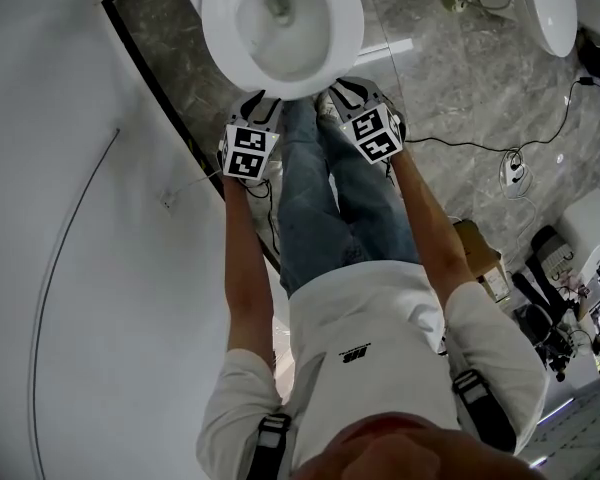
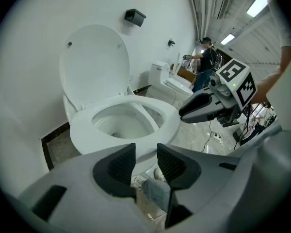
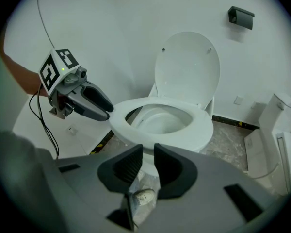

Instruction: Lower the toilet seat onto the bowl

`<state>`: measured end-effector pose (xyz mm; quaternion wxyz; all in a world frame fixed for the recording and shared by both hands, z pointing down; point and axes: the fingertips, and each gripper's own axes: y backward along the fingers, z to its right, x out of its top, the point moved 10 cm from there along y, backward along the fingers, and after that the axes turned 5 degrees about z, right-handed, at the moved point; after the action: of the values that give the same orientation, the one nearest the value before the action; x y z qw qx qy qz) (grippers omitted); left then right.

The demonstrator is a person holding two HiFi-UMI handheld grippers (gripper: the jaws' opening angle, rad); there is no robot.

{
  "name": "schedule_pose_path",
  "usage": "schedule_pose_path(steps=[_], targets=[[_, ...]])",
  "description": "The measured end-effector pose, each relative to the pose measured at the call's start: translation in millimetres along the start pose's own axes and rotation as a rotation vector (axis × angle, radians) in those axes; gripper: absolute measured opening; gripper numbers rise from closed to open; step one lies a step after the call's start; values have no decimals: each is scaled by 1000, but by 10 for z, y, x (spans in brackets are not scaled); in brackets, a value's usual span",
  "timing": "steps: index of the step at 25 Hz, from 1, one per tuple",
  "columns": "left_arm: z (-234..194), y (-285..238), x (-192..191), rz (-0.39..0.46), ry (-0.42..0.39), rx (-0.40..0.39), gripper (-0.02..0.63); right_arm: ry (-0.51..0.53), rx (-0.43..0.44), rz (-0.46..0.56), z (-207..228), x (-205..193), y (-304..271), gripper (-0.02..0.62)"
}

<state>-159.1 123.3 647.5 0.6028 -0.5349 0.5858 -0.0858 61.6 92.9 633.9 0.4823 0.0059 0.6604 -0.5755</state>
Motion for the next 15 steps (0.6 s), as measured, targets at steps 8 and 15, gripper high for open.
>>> schedule_pose_path(steps=[8,15], targets=[[47,-130,-168,-15,39,16,141,-4,12,-32,-11,-174,-104,83],[48,-262,-298,-19,64,24,126,-11,16,-59,-12,-307,-226,80]])
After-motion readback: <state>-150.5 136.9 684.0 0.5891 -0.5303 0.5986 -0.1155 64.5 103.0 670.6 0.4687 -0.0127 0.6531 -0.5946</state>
